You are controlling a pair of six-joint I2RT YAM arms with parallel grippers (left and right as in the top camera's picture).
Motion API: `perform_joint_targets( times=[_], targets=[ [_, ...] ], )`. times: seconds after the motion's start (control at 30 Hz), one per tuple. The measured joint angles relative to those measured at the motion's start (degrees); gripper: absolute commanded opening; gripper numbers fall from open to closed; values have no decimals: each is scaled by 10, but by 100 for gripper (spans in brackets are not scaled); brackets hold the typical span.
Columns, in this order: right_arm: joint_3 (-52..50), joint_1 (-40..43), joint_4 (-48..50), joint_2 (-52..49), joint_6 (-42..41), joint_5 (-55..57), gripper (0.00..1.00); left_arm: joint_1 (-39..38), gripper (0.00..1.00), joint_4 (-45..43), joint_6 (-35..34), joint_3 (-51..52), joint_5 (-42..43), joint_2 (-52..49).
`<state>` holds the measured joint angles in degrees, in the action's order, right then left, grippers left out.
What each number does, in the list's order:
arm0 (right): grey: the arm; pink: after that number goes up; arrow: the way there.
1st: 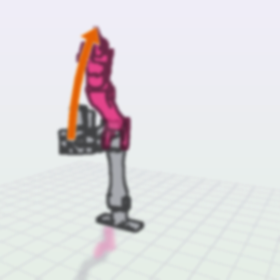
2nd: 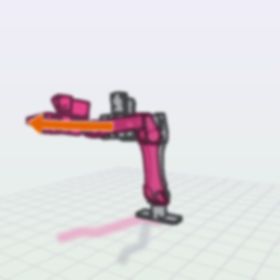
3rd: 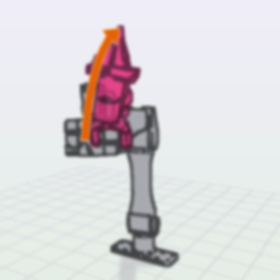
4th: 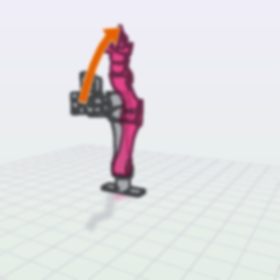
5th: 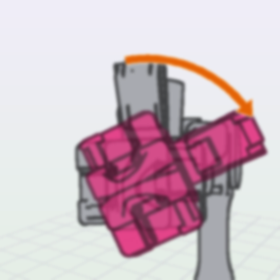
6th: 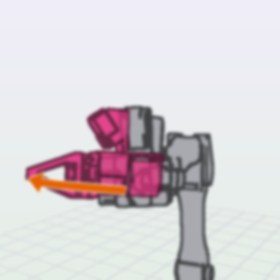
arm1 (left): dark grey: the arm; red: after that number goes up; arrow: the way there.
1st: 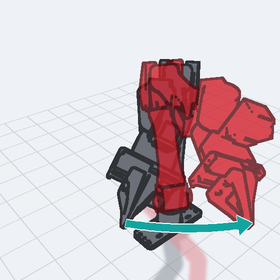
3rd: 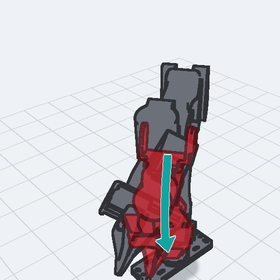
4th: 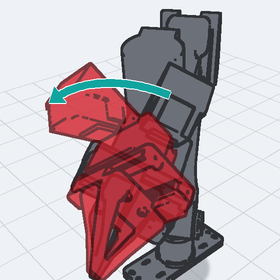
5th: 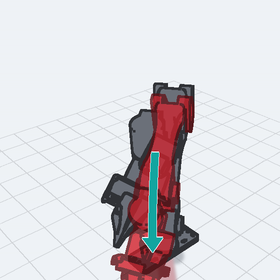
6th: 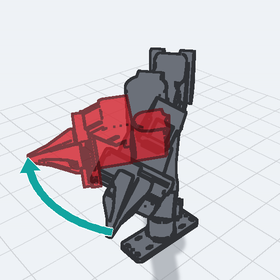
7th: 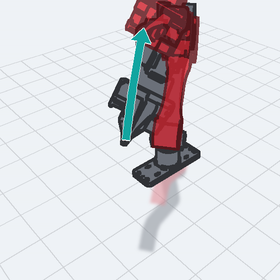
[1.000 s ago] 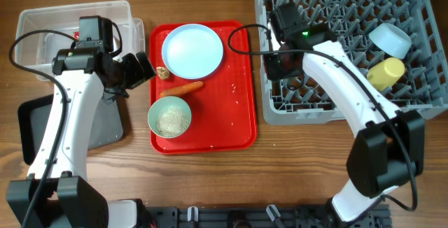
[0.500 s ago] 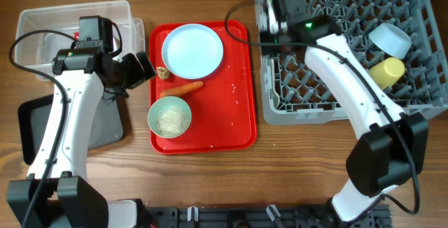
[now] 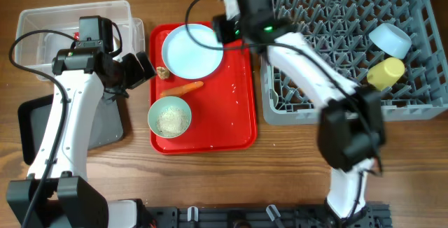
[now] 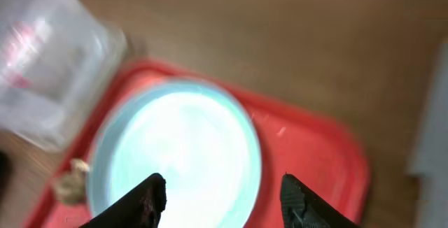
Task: Sort waste into correct bins and load items into the dishwasher rack
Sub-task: 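Reach the right gripper to the light blue plate and grip its edge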
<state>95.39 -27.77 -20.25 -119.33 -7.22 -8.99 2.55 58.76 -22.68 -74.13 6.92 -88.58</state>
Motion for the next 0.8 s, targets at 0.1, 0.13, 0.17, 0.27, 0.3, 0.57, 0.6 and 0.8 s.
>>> perform_joint_targets(
  times=[0.1, 0.13, 0.17, 0.27, 0.3, 0.57, 0.6, 0.8],
  targets=[
    [0, -13, -1, -50, 0, 15, 56, 0, 100, 0, 0, 0, 0, 0],
    [0, -17, 0, -64, 0, 26, 56, 0, 100, 0, 0, 0, 0, 0],
    [0, -20, 0, -73, 0, 35, 56, 0, 100, 0, 0, 0, 0, 0],
    [0, -27, 0, -96, 0, 61, 56, 0, 100, 0, 0, 0, 0, 0],
    [0, -28, 0, -100, 0, 66, 56, 0, 100, 0, 0, 0, 0, 0],
    [0, -28, -20, -121, -5, 90, 5, 0, 100, 0, 0, 0, 0, 0],
    [0, -28, -21, -121, -8, 91, 4, 0, 100, 0, 0, 0, 0, 0],
    [5, -28, -19, -120, -12, 89, 4, 0, 100, 0, 0, 0, 0, 0]
  ],
)
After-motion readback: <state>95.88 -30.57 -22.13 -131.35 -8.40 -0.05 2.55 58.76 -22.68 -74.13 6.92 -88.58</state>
